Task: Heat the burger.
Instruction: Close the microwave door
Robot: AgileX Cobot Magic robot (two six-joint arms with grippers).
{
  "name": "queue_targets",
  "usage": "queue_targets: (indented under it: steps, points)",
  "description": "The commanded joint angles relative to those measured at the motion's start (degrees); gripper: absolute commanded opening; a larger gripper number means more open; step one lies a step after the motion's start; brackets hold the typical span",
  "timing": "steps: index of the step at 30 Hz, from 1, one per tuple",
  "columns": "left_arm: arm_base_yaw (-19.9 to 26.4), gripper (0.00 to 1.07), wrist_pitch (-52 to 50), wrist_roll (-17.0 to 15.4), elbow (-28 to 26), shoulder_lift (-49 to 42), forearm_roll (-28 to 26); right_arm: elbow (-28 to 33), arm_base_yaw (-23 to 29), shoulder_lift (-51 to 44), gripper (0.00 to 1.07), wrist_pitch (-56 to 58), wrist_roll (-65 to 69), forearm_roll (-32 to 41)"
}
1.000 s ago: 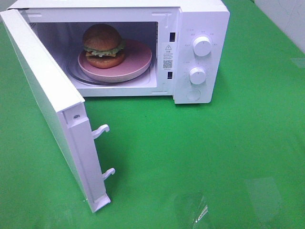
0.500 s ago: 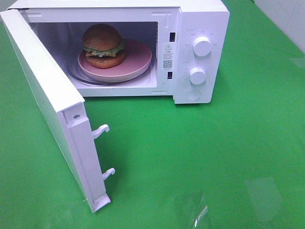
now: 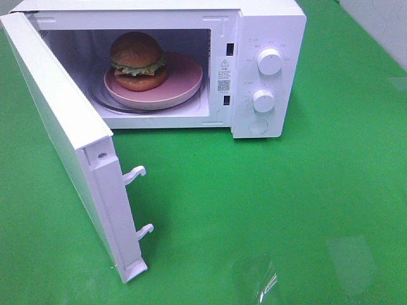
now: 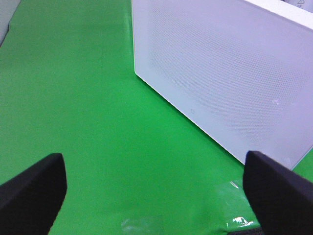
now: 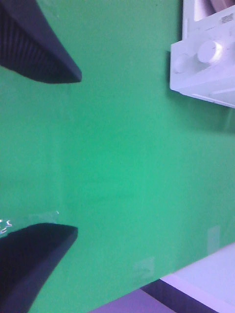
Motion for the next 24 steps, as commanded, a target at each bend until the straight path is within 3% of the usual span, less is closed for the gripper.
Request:
queue_targets:
  steps: [1, 24]
  points:
    - [0.1, 0.9, -0.1, -0.1, 0.0, -0.1, -0.3, 0.1, -1.5, -4.0, 0.74, -0.5, -0.4, 0.1]
    - [0.1, 0.9, -0.1, -0.1, 0.0, -0.2, -0.3, 0.1, -1.5, -3.8, 0.75, -0.5, -0.4, 0.1]
